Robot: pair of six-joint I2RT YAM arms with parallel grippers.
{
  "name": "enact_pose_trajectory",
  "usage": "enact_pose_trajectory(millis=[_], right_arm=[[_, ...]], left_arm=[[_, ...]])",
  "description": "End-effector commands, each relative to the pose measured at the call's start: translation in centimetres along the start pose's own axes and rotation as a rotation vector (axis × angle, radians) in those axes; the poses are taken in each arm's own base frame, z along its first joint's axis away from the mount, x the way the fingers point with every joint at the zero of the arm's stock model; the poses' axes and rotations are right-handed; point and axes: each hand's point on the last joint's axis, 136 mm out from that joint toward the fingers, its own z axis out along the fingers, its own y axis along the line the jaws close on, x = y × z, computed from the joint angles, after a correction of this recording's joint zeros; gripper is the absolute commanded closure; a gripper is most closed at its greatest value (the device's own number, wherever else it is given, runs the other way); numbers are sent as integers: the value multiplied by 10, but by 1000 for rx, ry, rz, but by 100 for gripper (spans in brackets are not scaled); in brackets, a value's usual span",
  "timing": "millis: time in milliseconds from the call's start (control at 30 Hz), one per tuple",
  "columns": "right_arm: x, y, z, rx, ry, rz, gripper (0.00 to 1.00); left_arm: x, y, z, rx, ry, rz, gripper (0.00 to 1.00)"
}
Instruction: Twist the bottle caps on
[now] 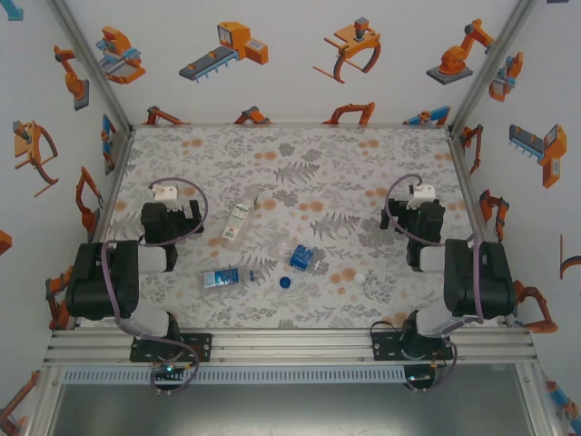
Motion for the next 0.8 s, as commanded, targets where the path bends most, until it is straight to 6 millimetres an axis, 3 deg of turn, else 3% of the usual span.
enact_pose_trajectory(millis=[0, 367, 467, 767], right_arm=[[-4, 1, 0, -11, -20, -12, 1], [-4, 1, 0, -9, -19, -9, 1], [-4, -15, 2, 82, -3, 30, 1], [-3, -15, 2, 84, -2, 27, 1]], left_arm=[[-13, 3, 3, -13, -27, -11, 3], [-13, 3, 3, -10, -28, -14, 3], [-13, 3, 3, -8, -27, -15, 3], [-13, 4, 3, -9, -26, -18, 3]])
